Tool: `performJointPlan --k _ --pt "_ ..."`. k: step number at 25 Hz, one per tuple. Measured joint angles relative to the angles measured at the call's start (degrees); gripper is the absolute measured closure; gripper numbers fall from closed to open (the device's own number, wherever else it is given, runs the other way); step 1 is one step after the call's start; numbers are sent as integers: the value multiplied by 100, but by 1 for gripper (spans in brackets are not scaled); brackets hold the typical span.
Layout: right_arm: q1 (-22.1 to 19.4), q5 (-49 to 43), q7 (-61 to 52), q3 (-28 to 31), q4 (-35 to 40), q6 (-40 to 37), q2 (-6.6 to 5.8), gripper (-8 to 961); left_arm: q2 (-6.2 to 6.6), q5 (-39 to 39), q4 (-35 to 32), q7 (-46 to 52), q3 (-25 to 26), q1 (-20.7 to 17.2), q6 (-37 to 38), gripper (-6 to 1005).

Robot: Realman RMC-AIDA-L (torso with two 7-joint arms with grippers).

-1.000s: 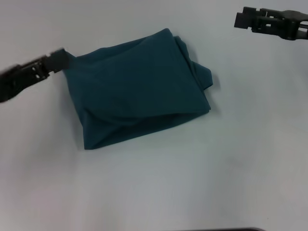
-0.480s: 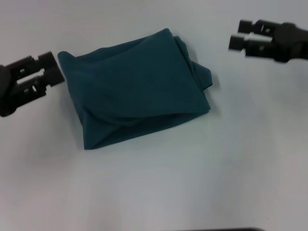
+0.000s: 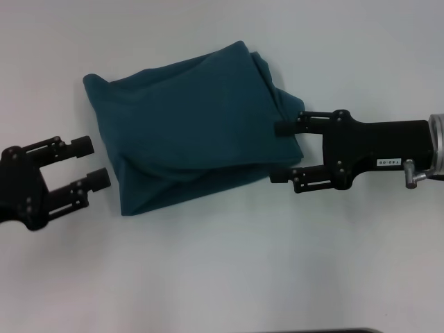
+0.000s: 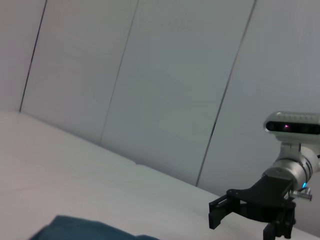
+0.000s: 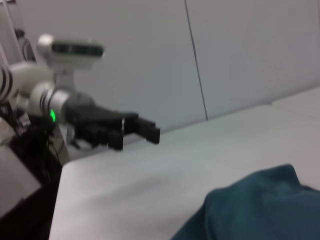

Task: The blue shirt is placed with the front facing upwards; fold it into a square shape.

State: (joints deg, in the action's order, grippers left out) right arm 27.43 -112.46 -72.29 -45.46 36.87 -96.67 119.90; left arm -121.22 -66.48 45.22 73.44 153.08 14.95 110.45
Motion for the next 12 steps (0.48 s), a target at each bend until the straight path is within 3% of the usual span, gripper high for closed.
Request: performJointPlan --k 2,6,9,12 --pt "-13 56 42 -20 -62 -18 -3 83 -104 -110 -82 -583 37 -157 -4 382" --pt "-15 98 278 -109 -351 -62 -10 83 -177 -114 -369 -1144 84 -270 -65 383" --pt "17 97 487 -303 -566 -84 -1 83 -134 -33 -457 -1163 70 -292 -77 384" --pt "67 100 513 -446 -758 -67 12 82 1 -8 -476 -1007 7 -322 26 384"
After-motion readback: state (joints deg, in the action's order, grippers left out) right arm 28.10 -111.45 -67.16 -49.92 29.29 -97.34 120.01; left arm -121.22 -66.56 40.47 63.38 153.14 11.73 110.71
